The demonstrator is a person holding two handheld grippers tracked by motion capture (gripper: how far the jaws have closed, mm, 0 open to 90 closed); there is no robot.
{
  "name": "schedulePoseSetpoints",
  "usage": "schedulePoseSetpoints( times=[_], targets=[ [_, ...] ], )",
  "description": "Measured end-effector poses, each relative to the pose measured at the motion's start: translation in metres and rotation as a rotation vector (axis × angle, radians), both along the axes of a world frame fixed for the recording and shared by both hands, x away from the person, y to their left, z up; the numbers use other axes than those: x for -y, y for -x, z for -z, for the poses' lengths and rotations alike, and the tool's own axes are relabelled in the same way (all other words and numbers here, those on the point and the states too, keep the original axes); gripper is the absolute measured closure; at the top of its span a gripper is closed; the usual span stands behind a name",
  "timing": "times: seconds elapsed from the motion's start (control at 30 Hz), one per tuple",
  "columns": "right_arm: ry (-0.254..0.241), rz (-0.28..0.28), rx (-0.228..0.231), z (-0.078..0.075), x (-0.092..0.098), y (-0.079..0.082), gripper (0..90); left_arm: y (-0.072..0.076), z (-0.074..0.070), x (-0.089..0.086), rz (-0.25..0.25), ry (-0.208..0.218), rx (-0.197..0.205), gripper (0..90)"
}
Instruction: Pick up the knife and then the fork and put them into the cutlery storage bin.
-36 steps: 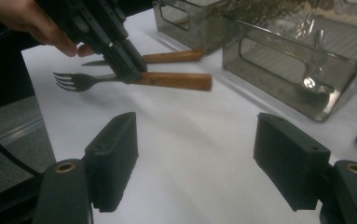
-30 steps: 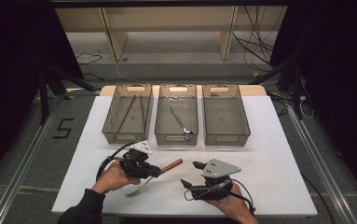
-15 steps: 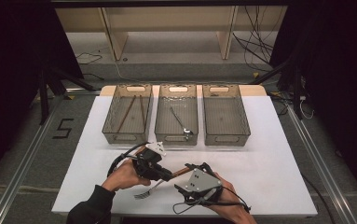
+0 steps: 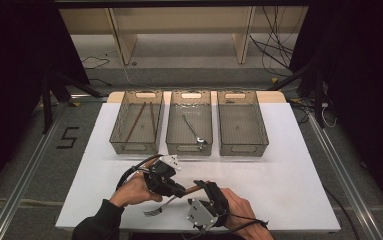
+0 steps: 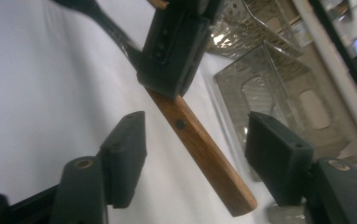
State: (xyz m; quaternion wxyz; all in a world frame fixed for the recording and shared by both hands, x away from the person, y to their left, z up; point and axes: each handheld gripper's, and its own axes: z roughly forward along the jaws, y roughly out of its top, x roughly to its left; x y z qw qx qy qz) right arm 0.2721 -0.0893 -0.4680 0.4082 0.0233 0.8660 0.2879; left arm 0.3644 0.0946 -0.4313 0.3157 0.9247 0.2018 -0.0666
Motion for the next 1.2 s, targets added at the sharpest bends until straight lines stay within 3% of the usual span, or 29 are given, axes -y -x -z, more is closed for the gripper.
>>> schedulePoseSetpoints(
  times=[0.1,0.4,0.77,1.2],
  targets=[
    [0.061,-0.010,0.076,0.006,-0.005,0.004,44.8,0.002,-0.002,0.002,0.006,0.001,-0.004,80.5],
    [0.146,-0.025,0.176,0.015,-0.009,0.008,56.4,0.004,-0.003,0.003,0.019,-0.006,-0.010,80.4],
    [0.194,-0.062,0.244,0.020,-0.010,0.012,67.5,0.003,-0.001,0.004,0.022,-0.017,-0.030,80.4],
    [0.255,-0.095,0.292,0.027,-0.010,0.014,75.5,0.002,0.000,0.003,0.008,-0.006,-0.051,80.2]
  ],
)
